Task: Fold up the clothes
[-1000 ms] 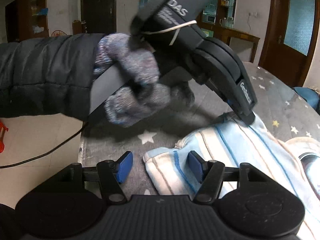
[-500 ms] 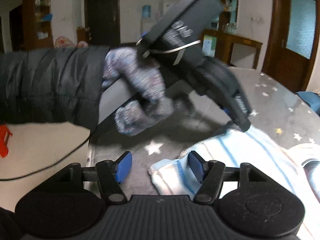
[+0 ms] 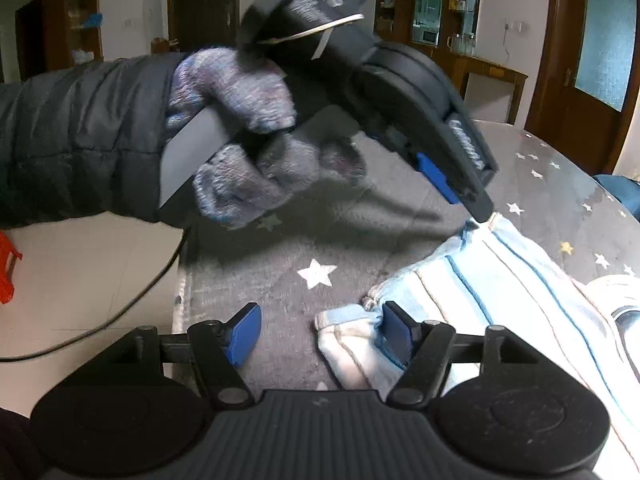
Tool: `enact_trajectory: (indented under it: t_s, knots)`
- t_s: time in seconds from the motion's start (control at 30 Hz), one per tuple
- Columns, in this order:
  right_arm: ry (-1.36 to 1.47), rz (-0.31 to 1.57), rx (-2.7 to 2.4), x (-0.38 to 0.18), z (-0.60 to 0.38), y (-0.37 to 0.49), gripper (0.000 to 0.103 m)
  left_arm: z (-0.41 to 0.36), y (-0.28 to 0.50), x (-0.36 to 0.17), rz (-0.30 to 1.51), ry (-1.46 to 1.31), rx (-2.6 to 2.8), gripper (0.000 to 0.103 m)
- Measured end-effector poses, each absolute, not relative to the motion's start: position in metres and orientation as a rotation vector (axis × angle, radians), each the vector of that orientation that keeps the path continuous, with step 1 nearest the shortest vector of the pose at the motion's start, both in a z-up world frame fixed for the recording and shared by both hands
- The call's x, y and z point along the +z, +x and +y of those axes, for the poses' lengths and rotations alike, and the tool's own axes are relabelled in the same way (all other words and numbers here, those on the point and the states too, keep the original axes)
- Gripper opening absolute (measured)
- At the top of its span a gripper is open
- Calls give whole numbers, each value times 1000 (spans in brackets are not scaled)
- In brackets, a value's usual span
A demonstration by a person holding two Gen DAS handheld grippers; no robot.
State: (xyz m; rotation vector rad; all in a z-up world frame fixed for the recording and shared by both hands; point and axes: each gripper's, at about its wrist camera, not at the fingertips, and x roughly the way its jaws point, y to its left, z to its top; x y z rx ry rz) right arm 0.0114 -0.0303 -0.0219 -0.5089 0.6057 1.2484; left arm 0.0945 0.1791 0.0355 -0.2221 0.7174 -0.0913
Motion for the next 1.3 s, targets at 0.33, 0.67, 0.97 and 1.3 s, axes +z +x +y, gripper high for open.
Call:
enact_trajectory:
  t_s: [0.33, 0.67, 0.97, 1.3]
  knots:
    - [-452, 667, 1127, -17, -41, 23, 31, 185, 64, 40, 729, -361, -65, 66]
    - [-301, 683, 1102, 10, -61, 37, 12, 177, 58, 33, 785, -598, -85, 71]
    - [-186, 661, 1102, 32, -90, 48, 11, 174, 72, 22, 850, -827, -88, 63]
    - [-154, 665, 1112, 28, -100, 49, 17, 177, 78, 9, 863, -879, -83, 11]
